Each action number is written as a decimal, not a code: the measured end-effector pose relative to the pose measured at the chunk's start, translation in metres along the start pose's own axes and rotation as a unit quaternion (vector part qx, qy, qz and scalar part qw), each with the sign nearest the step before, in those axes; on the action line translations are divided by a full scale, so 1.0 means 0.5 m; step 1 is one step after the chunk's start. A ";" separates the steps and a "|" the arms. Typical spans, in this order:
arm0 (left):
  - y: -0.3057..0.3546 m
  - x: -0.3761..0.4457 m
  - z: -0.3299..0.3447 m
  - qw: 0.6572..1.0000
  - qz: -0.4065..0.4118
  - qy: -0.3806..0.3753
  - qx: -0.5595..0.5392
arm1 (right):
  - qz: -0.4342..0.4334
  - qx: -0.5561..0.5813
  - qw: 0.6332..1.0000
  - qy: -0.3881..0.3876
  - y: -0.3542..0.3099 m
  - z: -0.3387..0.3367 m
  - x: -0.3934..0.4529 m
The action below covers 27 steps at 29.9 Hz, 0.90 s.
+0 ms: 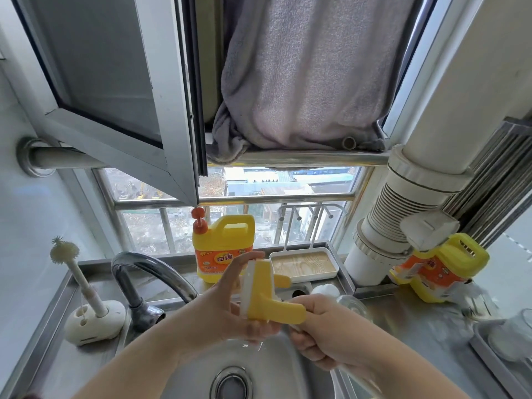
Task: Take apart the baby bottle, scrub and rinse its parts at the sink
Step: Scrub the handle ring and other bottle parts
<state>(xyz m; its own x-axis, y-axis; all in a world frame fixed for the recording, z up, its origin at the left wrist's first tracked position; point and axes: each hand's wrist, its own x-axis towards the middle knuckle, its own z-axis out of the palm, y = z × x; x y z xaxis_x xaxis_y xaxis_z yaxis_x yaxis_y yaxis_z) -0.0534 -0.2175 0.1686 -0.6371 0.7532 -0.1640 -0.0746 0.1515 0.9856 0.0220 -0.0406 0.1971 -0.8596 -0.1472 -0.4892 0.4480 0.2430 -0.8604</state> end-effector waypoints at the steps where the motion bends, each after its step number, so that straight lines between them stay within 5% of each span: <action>1: 0.001 -0.001 0.000 1.000 -0.001 -0.014 -0.015 | -0.002 -0.012 1.000 -0.006 0.002 -0.003 -0.001; 6: 0.024 -0.006 0.004 0.961 0.005 -0.028 -0.276 | 0.003 -0.060 0.998 -0.001 0.012 -0.012 -0.003; 10: 0.034 -0.006 0.024 0.982 -0.005 0.056 -0.179 | -0.060 -0.193 0.978 0.041 0.009 -0.004 -0.009; 12: 0.026 -0.003 0.028 0.987 -0.012 0.088 -0.134 | -0.126 -0.358 0.914 0.143 0.012 -0.002 -0.005; 15: 0.018 -0.002 0.031 0.987 -0.024 0.110 -0.114 | -0.204 -0.616 0.699 0.301 0.023 -0.014 0.009; 17: 0.013 0.002 0.030 0.987 -0.019 0.119 -0.102 | -0.262 -0.627 0.655 0.329 0.034 -0.018 0.022; 20: 0.010 0.001 0.028 0.990 0.008 0.110 -0.090 | -0.237 -0.576 0.717 0.311 0.039 -0.003 0.027; 23: 0.002 0.000 0.017 0.989 0.043 0.126 -0.066 | -0.123 -0.340 0.924 0.128 0.042 0.014 0.022; 24: -0.001 0.000 0.013 0.989 0.045 0.127 -0.061 | -0.079 -0.265 0.958 0.073 0.037 0.020 0.021; 27: -0.009 0.003 0.012 0.991 0.037 0.121 -0.046 | -0.029 -0.177 0.983 0.025 0.025 0.011 0.014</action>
<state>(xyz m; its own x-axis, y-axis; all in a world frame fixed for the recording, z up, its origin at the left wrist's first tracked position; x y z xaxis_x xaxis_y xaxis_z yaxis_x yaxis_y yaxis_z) -0.0496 -0.2131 0.1634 -0.8076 0.5832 -0.0876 -0.0836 0.0338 0.9959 0.0230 -0.0437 0.1821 -0.8963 -0.1257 -0.4253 0.2917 0.5551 -0.7789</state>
